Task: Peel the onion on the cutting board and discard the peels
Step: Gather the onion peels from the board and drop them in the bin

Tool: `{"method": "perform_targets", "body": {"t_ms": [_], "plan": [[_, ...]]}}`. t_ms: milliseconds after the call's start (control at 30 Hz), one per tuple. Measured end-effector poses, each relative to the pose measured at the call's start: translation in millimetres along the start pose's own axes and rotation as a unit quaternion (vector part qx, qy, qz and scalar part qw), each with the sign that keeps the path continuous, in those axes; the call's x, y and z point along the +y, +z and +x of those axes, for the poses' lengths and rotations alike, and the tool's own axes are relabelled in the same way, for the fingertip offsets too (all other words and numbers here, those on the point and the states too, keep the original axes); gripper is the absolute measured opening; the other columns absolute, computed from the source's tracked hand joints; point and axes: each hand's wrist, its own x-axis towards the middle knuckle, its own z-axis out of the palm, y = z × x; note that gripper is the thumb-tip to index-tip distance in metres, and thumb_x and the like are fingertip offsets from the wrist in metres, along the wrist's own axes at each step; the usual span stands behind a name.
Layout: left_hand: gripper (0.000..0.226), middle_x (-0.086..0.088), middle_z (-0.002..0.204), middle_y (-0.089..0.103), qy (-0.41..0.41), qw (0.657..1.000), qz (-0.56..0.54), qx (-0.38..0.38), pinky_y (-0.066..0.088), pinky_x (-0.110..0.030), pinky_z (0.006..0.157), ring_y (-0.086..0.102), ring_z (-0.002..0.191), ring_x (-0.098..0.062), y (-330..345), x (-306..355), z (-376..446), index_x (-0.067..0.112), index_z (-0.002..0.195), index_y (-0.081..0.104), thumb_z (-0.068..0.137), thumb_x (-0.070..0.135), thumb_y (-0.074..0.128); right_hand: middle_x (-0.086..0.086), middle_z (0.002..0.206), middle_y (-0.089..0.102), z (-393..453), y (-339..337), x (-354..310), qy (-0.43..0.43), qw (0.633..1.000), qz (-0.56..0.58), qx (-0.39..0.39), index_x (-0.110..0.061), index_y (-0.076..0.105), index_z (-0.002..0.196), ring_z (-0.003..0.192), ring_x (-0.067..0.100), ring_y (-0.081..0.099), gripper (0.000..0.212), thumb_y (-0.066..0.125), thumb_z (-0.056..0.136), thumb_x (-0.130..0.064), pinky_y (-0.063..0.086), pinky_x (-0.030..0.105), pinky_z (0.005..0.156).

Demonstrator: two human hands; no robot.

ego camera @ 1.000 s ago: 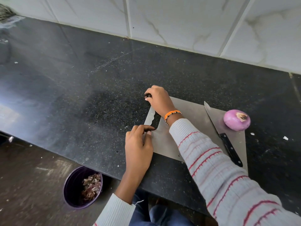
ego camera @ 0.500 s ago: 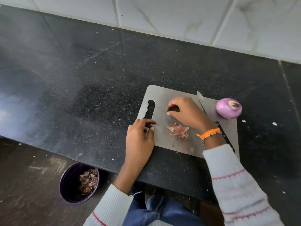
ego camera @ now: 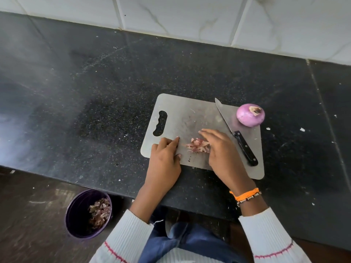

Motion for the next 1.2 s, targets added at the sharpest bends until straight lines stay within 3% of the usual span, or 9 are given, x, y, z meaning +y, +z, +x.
{"method": "perform_targets", "body": {"t_ms": [133, 267, 467, 633, 800, 900, 1033, 1100, 1200], "plan": [[0.045, -0.016, 0.109, 0.056, 0.034, 0.998, 0.045, -0.006, 0.042, -0.044, 0.075, 0.046, 0.086, -0.037, 8, 9, -3, 0.004, 0.126, 0.056, 0.082, -0.005, 0.055, 0.010, 0.121, 0.050, -9, 7, -5, 0.050, 0.998, -0.033, -0.003, -0.006, 0.046, 0.135, 0.112, 0.025, 0.040, 0.052, 0.048, 0.086, 0.011, 0.041, 0.030, 0.094], [0.038, -0.014, 0.103, 0.058, 0.050, 0.998, 0.041, -0.006, 0.043, -0.042, 0.072, 0.044, 0.082, -0.034, 9, 11, -2, 0.006, 0.114, 0.065, 0.082, -0.008, 0.052, 0.010, 0.125, 0.047, -6, 9, -16, 0.027, 0.999, -0.010, -0.020, -0.006, 0.048, 0.133, 0.115, 0.025, 0.040, 0.050, 0.048, 0.086, 0.011, 0.042, 0.031, 0.094], [0.034, -0.012, 0.107, 0.058, 0.033, 0.998, 0.053, 0.006, 0.038, -0.036, 0.076, 0.035, 0.084, -0.025, 4, 6, 2, 0.007, 0.115, 0.065, 0.087, -0.002, 0.049, 0.012, 0.142, 0.037, 8, 8, -17, 0.022, 0.998, -0.055, -0.027, -0.002, 0.035, 0.141, 0.128, 0.026, 0.032, 0.054, 0.047, 0.088, 0.005, 0.032, 0.029, 0.105], [0.033, -0.008, 0.099, 0.061, 0.033, 0.998, 0.046, 0.009, 0.043, -0.040, 0.068, 0.039, 0.078, -0.025, 4, 9, 3, 0.010, 0.108, 0.069, 0.084, 0.000, 0.050, 0.007, 0.130, 0.043, -4, 12, -22, -0.001, 0.997, -0.053, -0.051, -0.006, 0.042, 0.137, 0.117, 0.022, 0.038, 0.051, 0.052, 0.087, 0.002, 0.039, 0.025, 0.094], [0.037, -0.010, 0.099, 0.059, 0.020, 1.000, -0.006, 0.021, 0.042, -0.030, 0.077, 0.053, 0.087, -0.028, 2, 9, 13, 0.008, 0.111, 0.065, 0.079, -0.005, 0.054, 0.005, 0.130, 0.040, -2, -4, -20, 0.053, 0.994, -0.041, -0.081, -0.014, 0.036, 0.140, 0.119, 0.022, 0.039, 0.059, 0.063, 0.088, -0.020, 0.038, 0.026, 0.093], [0.044, -0.013, 0.102, 0.060, 0.028, 1.000, -0.002, -0.002, 0.043, -0.032, 0.079, 0.052, 0.092, -0.031, 5, 11, 13, 0.004, 0.122, 0.059, 0.081, -0.009, 0.053, 0.007, 0.129, 0.038, 6, -4, -20, 0.080, 0.989, -0.021, -0.119, -0.011, 0.040, 0.136, 0.115, 0.023, 0.048, 0.055, 0.065, 0.087, -0.017, 0.039, 0.025, 0.088], [0.033, -0.012, 0.095, 0.062, 0.052, 0.998, -0.019, -0.023, 0.045, -0.033, 0.073, 0.054, 0.086, -0.029, 6, 16, 13, 0.007, 0.118, 0.064, 0.086, 0.002, 0.059, 0.009, 0.123, 0.044, 17, 1, -23, 0.069, 0.991, 0.031, -0.111, -0.004, 0.047, 0.131, 0.106, 0.025, 0.055, 0.047, 0.063, 0.087, -0.010, 0.044, 0.028, 0.087], [0.035, -0.011, 0.095, 0.063, 0.044, 0.998, -0.031, -0.016, 0.043, -0.028, 0.075, 0.055, 0.086, -0.026, 1, 16, 14, 0.007, 0.117, 0.064, 0.085, -0.003, 0.056, 0.007, 0.127, 0.043, 17, -1, -21, 0.060, 0.993, 0.029, -0.098, -0.007, 0.042, 0.137, 0.110, 0.023, 0.053, 0.056, 0.065, 0.086, -0.011, 0.043, 0.026, 0.089], [0.043, -0.009, 0.096, 0.062, 0.022, 0.999, -0.045, 0.008, 0.037, -0.006, 0.070, 0.054, 0.082, -0.016, -10, 11, 16, 0.005, 0.112, 0.067, 0.079, -0.015, 0.046, 0.004, 0.131, 0.039, 14, -6, -15, 0.045, 0.995, -0.003, -0.094, -0.014, 0.034, 0.143, 0.116, 0.021, 0.049, 0.070, 0.070, 0.082, -0.016, 0.041, 0.025, 0.093]]}}
